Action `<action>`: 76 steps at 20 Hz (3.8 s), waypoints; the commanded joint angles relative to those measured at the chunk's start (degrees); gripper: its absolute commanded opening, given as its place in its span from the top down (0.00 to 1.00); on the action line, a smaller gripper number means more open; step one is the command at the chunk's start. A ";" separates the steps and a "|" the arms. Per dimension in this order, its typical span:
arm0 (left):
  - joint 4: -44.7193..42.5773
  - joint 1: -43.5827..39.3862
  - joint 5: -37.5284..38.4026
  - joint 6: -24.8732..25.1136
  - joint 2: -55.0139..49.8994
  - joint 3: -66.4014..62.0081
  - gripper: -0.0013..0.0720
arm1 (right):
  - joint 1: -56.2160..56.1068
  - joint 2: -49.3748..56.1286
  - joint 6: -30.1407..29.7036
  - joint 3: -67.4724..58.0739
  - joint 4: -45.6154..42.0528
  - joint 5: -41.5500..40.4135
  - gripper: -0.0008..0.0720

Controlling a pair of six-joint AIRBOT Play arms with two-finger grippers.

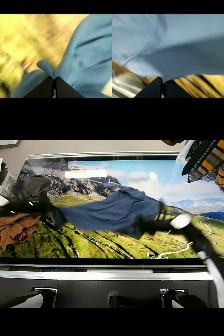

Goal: Fold the clothes and pants, and hang the long-sleeved shirts on hangers.

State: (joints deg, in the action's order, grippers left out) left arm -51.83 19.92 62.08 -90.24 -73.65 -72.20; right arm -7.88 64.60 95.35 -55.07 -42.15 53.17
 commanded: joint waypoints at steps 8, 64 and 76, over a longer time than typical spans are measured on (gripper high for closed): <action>-14.25 8.20 -12.04 -10.73 37.99 -20.90 0.96 | 10.88 -19.04 4.83 -50.25 -12.70 10.54 0.95; -3.19 5.68 7.48 11.87 -0.42 16.24 0.00 | 19.78 6.78 -21.18 23.02 -5.79 11.56 0.29; -3.19 -8.22 7.52 16.37 -10.34 16.28 0.00 | 11.67 -1.03 -14.01 21.20 -7.15 5.73 0.95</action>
State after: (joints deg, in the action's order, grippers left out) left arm -54.98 14.44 69.45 -75.57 -82.43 -55.94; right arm 4.08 66.59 79.42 -33.47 -49.45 59.88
